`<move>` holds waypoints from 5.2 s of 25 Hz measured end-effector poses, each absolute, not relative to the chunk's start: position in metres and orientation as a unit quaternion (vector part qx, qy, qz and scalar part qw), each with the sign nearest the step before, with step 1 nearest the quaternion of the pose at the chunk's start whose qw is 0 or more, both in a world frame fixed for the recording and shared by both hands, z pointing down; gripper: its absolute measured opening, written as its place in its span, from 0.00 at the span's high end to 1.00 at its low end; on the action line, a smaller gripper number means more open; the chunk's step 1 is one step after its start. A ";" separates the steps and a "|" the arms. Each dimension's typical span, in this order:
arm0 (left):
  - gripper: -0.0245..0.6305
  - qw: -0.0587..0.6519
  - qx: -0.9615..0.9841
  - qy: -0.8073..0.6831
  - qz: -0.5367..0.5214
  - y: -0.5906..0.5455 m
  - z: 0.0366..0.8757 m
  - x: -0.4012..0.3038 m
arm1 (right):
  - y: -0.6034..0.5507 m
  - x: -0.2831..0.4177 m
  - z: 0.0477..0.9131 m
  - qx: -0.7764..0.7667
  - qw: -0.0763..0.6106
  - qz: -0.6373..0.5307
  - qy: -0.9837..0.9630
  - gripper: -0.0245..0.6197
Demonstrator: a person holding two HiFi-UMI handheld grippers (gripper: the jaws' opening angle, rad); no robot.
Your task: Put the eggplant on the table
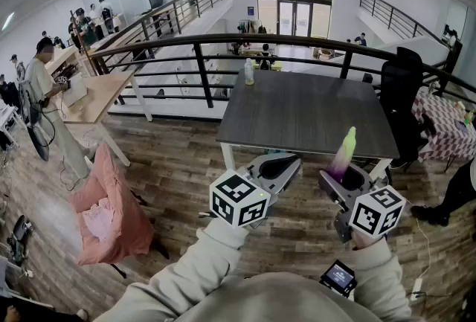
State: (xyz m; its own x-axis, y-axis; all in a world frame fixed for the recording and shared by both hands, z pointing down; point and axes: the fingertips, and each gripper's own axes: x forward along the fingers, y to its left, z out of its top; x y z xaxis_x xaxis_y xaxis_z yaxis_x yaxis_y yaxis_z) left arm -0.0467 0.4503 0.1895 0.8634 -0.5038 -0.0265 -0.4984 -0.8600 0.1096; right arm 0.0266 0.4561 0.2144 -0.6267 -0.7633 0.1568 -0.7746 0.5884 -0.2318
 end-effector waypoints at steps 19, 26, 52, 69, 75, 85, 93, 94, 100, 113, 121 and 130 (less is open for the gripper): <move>0.96 0.060 0.959 -0.276 -0.031 0.442 0.197 -0.032 | 0.457 0.055 0.220 0.435 0.004 0.166 -0.885 0.59; 0.96 0.058 0.957 -0.281 -0.040 0.434 0.196 -0.001 | 0.456 0.092 0.226 0.433 -0.010 0.178 -0.883 0.59; 0.96 0.049 0.960 -0.268 -0.059 0.336 0.200 0.020 | 0.358 0.115 0.242 0.400 -0.018 0.207 -0.892 0.59; 0.96 0.074 0.958 -0.271 -0.056 0.176 0.210 -0.035 | 0.211 0.074 0.244 0.419 0.007 0.228 -0.879 0.59; 0.96 0.090 0.957 -0.269 -0.057 0.135 0.232 -0.043 | 0.176 0.071 0.271 0.429 0.012 0.255 -0.866 0.59; 0.96 0.072 0.956 -0.282 -0.037 0.070 0.253 -0.039 | 0.096 0.073 0.286 0.427 0.009 0.257 -0.867 0.59; 0.96 0.064 0.951 -0.299 -0.043 -0.014 0.241 -0.003 | 0.010 0.110 0.276 0.408 0.002 0.244 -0.880 0.59; 0.96 0.062 0.952 -0.297 -0.043 -0.023 0.239 0.004 | 0.001 0.117 0.275 0.406 0.000 0.245 -0.880 0.59; 0.96 0.061 0.952 -0.295 -0.044 -0.075 0.232 0.046 | -0.047 0.155 0.272 0.399 0.001 0.240 -0.885 0.59; 0.96 0.065 0.952 -0.298 -0.021 -0.133 0.231 0.103 | -0.101 0.218 0.277 0.388 -0.009 0.257 -0.885 0.59; 0.96 0.075 0.956 -0.284 -0.024 -0.166 0.244 0.105 | -0.132 0.204 0.288 0.383 0.001 0.256 -0.887 0.59; 0.96 0.069 0.958 -0.276 -0.038 -0.229 0.239 0.089 | -0.181 0.174 0.295 0.380 0.024 0.262 -0.887 0.59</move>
State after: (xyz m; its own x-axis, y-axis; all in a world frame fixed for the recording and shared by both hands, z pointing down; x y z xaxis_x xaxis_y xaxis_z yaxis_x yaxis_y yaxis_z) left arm 0.0885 -0.2291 0.2392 0.8446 -0.5343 -0.0339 -0.5239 -0.8379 0.1528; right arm 0.1739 -0.1814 0.2954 -0.7094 -0.6622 0.2415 -0.6872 0.5734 -0.4461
